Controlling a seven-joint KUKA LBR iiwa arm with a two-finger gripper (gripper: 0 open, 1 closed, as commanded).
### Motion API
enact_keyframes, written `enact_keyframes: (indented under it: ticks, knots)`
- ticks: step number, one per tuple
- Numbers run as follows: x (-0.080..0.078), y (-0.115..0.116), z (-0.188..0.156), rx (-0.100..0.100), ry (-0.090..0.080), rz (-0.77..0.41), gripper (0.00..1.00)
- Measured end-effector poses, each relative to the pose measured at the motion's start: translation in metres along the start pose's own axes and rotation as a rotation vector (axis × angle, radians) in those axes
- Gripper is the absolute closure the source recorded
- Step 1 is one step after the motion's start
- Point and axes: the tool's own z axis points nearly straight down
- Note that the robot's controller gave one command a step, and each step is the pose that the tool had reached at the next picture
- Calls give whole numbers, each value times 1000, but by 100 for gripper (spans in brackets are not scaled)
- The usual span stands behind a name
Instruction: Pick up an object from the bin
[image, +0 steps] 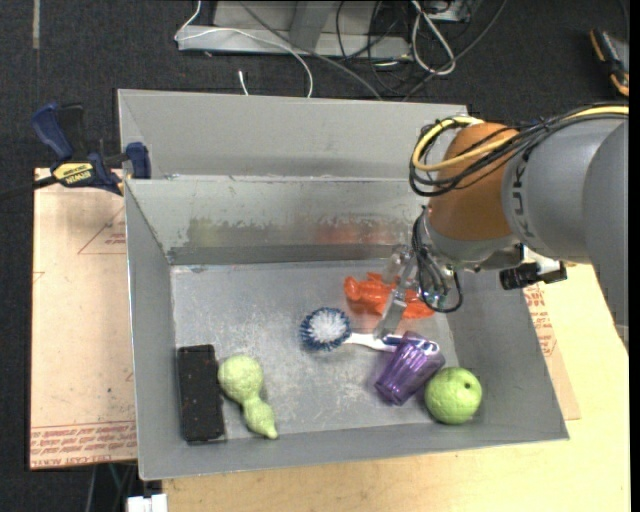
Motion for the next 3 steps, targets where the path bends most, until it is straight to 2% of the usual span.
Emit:
enact_keyframes:
  ticks: [1,2,3]
  knots:
    - [-8,11,26,-8,-25,-192,0]
    - [-7,0,24,-4,-13,-12,100]
    - [-7,0,24,-4,-13,-12,100]
